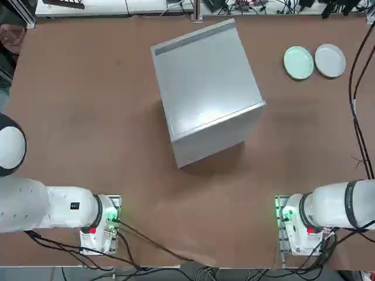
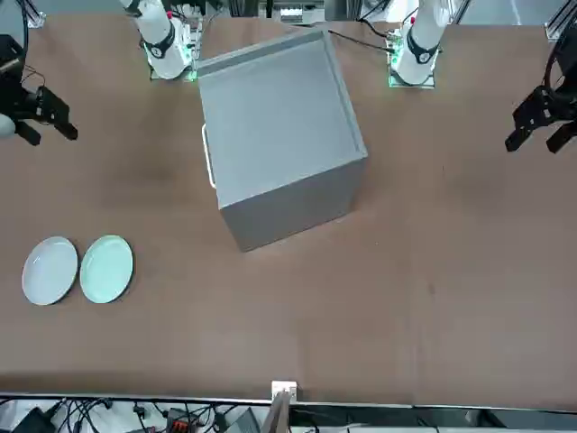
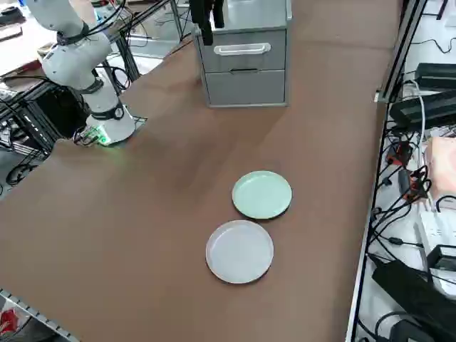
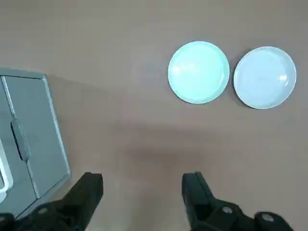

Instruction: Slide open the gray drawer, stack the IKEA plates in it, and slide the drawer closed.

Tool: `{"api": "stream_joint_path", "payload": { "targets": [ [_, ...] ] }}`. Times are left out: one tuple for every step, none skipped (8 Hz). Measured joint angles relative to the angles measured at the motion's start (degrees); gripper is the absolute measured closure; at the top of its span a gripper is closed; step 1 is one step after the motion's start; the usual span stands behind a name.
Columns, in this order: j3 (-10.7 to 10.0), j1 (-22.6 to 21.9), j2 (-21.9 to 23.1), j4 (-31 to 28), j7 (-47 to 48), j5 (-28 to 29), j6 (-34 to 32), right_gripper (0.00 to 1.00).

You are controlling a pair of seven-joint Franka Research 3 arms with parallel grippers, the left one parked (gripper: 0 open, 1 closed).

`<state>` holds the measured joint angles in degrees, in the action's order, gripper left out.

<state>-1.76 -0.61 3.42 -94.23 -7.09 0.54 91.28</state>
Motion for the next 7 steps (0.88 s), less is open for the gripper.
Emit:
{"api": "stream_joint_path", "payload": {
  "targets": [
    [0.00, 0.00, -0.01, 0.05, 0.00, 0.00, 0.02, 0.00],
    [0.05, -0.02, 0.05, 0.33, 0.00, 0.00, 0.00, 0.00],
    [0.25, -0.07, 0.10, 0.93, 0.00, 0.04, -0.01, 0.00],
    [0.41, -0.15, 0.11, 1.73, 0.00, 0.42, -0.40, 0.00],
    [0.49, -0.16, 0.06, 1.96, 0.00, 2.86, -0.99, 0.00],
    [0.43, -0.13, -0.28, 1.79, 0.00, 7.43, -1.41, 0.00],
    [0.30, -0.10, -1.20, 1.53, -0.02, 12.09, -1.62, 0.00]
  ]
}}
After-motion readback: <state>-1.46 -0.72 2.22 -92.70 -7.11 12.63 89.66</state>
